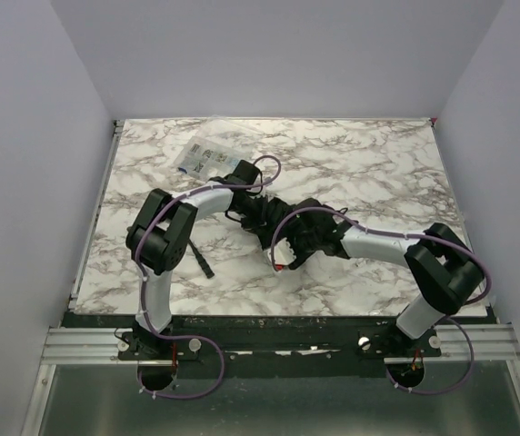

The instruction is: Put away the umbrella

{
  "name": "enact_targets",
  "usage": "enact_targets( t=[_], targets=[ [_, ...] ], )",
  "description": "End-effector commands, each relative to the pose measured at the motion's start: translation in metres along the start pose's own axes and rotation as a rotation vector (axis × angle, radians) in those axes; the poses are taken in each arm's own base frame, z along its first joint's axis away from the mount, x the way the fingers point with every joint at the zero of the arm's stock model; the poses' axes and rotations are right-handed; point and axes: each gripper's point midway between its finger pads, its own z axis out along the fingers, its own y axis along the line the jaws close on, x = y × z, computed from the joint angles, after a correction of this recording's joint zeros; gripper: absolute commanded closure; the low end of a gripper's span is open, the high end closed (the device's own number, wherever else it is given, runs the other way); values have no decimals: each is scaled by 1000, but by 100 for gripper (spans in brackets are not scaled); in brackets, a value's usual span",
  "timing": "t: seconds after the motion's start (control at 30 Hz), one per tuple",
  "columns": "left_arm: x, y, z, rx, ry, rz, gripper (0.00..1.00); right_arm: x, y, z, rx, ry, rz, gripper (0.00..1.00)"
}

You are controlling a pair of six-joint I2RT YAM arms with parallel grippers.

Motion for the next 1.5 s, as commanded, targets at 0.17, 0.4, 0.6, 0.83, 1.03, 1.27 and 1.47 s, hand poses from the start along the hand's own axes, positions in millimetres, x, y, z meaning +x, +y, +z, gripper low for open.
enact_targets(
  t=[0.17, 0.4, 0.6, 0.83, 1.03, 1.27, 1.47],
  targets=[
    [40, -52, 24, 213, 227, 70, 95, -20, 102, 15, -430, -91, 38, 37],
    [41, -64, 17, 250, 296, 99, 87, -21, 135, 9, -738, -79, 151, 42],
    [32, -70, 9, 254, 295, 100, 72, -18, 145, 8, -856, -34, 230, 45],
    [-5, -77, -11, 291, 184, 52, 54, -12, 157, 12, -883, 15, 293, 45],
    [-44, -77, -43, 334, 45, 23, 49, -8, 157, 16, -887, 41, 309, 45],
    [-83, -65, -91, 341, -174, 27, 49, -8, 159, 15, -929, 52, 333, 46],
    [-110, -26, -148, 161, -491, 88, 48, -12, 166, 6, -990, 55, 373, 46]
  ],
)
